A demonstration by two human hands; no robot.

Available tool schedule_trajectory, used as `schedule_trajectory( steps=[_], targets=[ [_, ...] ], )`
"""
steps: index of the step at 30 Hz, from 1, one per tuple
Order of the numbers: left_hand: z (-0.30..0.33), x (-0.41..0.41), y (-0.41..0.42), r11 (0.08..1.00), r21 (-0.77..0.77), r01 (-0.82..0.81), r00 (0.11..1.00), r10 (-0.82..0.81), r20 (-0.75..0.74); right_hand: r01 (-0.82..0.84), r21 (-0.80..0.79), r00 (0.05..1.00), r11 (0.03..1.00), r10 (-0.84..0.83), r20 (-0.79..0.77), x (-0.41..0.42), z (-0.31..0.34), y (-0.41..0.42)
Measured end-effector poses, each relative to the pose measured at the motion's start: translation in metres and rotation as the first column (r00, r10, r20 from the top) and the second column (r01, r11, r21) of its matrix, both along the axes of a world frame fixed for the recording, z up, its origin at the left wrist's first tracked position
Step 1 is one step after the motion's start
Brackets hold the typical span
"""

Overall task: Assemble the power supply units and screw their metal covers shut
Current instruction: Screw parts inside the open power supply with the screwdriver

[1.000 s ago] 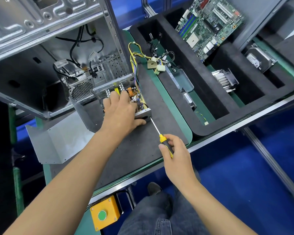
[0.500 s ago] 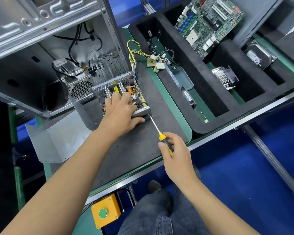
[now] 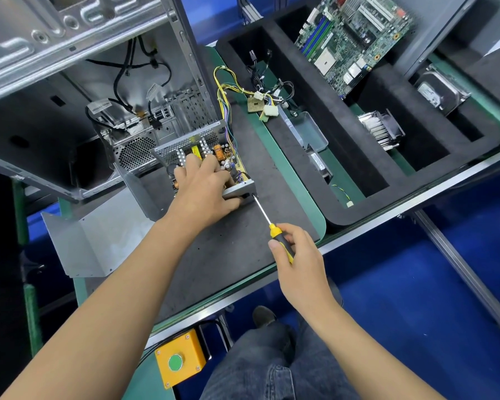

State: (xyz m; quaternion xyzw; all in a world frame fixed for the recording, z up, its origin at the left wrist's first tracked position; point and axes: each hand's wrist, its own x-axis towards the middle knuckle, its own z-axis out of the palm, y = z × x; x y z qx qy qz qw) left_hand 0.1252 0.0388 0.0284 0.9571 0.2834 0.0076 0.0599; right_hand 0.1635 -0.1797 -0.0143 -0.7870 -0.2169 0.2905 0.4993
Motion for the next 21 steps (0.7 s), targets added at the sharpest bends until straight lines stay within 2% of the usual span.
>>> schedule_trajectory(
  steps=[4,11,21],
  targets=[
    [0.0016,-0.0015,0.0048,0.997,-0.048,0.054,0.999,-0.054,0.003,-0.002,-0.003,1.000,1.000,0.002,0.004,-0.0001,0.0001,0.0000],
    [0.0021,-0.0027,-0.0007,0.994,0.028,0.107,0.994,-0.106,-0.036,0.003,0.003,1.000,1.000,-0.003,0.025,-0.0015,0.0007,-0.0008],
    [-0.0022,-0.0016,0.0009,0.997,0.033,0.064,0.997,-0.065,0.029,-0.002,-0.005,1.000,1.000,0.002,0.022,-0.0020,0.0020,-0.0002]
  ],
)
